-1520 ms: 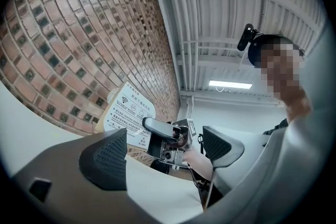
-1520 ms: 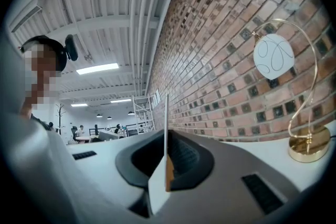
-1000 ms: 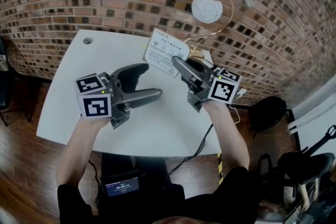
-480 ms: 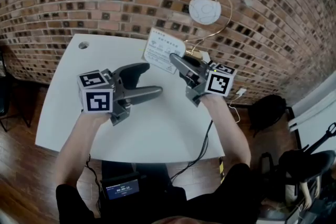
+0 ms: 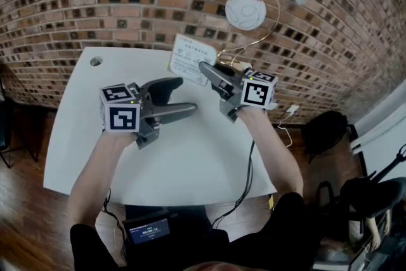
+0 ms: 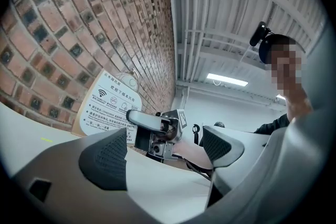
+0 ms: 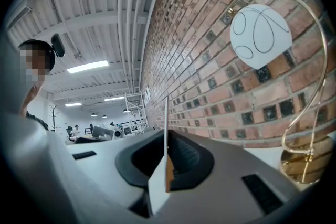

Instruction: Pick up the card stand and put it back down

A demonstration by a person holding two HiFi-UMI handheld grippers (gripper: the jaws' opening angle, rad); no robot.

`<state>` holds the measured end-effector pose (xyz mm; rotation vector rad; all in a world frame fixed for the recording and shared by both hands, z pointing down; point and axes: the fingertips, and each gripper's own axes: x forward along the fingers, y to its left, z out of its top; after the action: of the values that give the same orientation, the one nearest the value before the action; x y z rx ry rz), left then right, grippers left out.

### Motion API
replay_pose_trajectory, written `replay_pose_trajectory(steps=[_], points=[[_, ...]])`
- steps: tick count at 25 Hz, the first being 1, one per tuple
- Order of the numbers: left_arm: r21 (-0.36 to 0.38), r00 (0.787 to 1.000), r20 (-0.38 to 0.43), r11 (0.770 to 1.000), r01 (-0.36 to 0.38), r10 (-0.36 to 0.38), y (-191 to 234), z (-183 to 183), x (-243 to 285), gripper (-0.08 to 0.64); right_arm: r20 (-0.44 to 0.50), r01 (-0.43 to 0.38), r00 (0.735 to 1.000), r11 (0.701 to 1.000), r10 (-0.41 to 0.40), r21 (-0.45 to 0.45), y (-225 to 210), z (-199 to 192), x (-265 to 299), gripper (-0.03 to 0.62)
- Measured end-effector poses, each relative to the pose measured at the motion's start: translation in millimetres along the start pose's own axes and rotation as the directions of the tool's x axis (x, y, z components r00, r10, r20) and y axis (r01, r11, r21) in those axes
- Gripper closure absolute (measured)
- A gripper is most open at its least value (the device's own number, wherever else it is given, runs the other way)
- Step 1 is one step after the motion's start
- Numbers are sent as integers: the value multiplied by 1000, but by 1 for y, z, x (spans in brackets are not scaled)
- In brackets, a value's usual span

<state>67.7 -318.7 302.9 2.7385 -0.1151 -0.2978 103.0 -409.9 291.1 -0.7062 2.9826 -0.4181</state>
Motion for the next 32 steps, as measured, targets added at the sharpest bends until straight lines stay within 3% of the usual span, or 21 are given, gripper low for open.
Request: replay_pose_trajectory(steps=[11, 18, 21, 28, 32], points=[[-49, 999, 9, 998, -33, 33, 44, -6, -3, 114, -16, -19, 1000, 999, 20, 42, -35, -11, 19, 560], [-74, 999, 22, 997, -33, 35, 65, -4, 2, 114, -24, -15, 1000, 1000, 14, -6, -58, -6, 35, 560], [-80, 999, 24, 996, -35, 37, 73, -6, 7, 114, -18, -28, 999, 999, 28, 31, -73, -14, 39, 560], [-94, 998, 17, 993, -65, 67, 94, -17, 4, 114, -48, -21, 999, 1000, 22, 22, -101, -25, 53, 560], [-120, 997, 4, 989, -82, 83, 102, -28, 1, 114, -74, -17, 997, 999, 15, -31, -105, -23, 65, 560]])
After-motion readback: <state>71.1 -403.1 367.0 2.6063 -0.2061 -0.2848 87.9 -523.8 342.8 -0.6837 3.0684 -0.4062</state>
